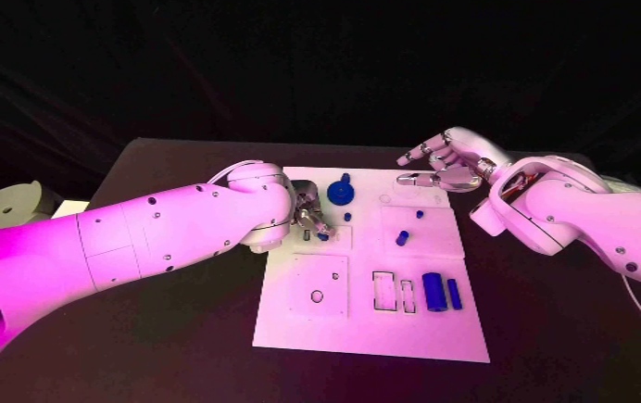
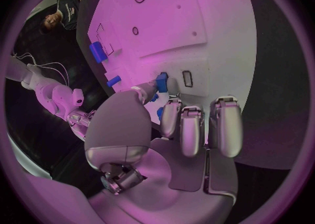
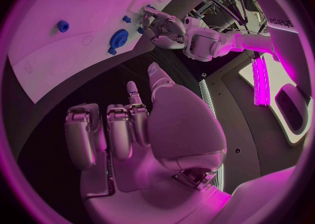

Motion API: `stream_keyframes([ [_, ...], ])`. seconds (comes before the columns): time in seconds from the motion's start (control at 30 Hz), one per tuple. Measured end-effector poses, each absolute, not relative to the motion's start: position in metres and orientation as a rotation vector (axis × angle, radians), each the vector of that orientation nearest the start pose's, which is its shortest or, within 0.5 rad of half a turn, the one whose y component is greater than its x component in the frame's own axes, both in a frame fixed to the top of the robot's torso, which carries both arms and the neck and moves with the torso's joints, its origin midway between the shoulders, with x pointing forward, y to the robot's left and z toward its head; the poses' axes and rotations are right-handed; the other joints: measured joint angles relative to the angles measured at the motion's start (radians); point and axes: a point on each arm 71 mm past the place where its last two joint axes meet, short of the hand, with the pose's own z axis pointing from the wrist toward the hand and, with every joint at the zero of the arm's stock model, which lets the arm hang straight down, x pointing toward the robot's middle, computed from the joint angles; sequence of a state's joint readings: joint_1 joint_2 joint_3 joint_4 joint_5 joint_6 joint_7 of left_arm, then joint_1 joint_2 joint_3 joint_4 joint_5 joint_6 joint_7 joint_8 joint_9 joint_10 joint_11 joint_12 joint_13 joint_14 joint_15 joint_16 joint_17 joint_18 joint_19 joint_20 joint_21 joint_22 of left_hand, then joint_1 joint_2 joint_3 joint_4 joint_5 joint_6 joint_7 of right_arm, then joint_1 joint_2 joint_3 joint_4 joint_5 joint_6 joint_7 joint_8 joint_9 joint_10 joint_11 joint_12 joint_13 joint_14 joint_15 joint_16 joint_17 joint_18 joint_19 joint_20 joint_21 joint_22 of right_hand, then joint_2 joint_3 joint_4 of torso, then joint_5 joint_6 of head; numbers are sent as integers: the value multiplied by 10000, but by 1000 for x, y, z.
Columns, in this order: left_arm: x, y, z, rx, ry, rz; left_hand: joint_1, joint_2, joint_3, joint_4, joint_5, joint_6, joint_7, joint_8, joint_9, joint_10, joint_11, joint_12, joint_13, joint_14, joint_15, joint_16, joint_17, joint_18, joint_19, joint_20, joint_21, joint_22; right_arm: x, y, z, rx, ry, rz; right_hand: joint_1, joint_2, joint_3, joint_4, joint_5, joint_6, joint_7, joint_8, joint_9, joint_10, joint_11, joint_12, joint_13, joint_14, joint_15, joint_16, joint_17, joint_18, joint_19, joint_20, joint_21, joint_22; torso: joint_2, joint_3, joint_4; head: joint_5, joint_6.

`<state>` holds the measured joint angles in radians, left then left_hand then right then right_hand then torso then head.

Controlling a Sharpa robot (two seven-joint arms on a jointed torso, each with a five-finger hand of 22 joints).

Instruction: Assemble the parts on the task board

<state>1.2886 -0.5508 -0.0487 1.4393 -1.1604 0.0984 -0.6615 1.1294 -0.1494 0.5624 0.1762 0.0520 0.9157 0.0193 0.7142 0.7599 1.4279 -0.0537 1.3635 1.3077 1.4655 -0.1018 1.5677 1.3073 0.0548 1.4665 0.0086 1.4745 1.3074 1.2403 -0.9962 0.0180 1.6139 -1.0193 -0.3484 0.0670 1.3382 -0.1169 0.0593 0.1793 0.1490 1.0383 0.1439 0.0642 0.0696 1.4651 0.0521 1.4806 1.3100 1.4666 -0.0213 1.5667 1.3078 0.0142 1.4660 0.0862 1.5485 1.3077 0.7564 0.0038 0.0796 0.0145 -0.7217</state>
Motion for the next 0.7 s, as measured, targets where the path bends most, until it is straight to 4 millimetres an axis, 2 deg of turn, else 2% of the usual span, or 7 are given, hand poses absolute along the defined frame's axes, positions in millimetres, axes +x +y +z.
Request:
stream_keyframes([
  [0.07, 498, 99, -187, -117, 22244, -3684, -21, -21, -57, 33, 11, 84, -54, -8, 5, 0, 0, 46, 5, 0, 0, 0, 0, -11, 0, 0, 19, 0, 479, -248, -132, 2052, 15779, 9299, 0, 0, -27, 27, 0, 0, 0, 0, 0, 0, 0, 0, 0, 0, 0, 0, -1, -1, 0, 0, -34, 0, 0, 0, 3, -2, -9],
  [0.1, 498, 99, -187, -112, 22250, -3681, -65, 23, -88, 28, 11, 85, -54, -7, 13, 19, -19, 46, 4, 0, 0, 0, 3, -150, 0, 0, 48, 0, 479, -248, -132, 2052, 15779, 9298, 0, 0, -27, 27, 0, 0, 0, 0, 0, 0, 0, 0, 0, 0, 0, 0, -1, 0, 0, 0, -34, -1, 0, 0, 5, -2, -12],
  [0.5, 498, 99, -188, -52, 22324, -3608, -376, -25, -458, 210, 12, 282, -175, 19, 71, 118, -78, 113, 3, 16, -17, 0, 7, -155, 0, 0, 116, 0, 479, -248, -132, 2053, 15784, 9294, 0, 0, -54, 0, 0, 0, 0, 0, -1, 0, 0, -36, 0, 0, 0, 0, -2, 0, 0, 0, -34, -2, -3, 0, 12, 2, -30],
  [0.7, 499, 100, -188, -45, 22350, -3567, -646, -173, -881, 409, 18, 375, -191, 22, 67, 142, -72, 154, 2, -2, -72, 0, 7, -154, -34, -38, 164, 4, 479, -248, -132, 2052, 15784, 9294, 0, 0, -82, 28, 0, 0, 0, 0, -1, 0, 0, -36, 0, 0, 0, 0, -3, 0, 0, 0, -33, -2, -3, -1, 11, 8, -27],
])
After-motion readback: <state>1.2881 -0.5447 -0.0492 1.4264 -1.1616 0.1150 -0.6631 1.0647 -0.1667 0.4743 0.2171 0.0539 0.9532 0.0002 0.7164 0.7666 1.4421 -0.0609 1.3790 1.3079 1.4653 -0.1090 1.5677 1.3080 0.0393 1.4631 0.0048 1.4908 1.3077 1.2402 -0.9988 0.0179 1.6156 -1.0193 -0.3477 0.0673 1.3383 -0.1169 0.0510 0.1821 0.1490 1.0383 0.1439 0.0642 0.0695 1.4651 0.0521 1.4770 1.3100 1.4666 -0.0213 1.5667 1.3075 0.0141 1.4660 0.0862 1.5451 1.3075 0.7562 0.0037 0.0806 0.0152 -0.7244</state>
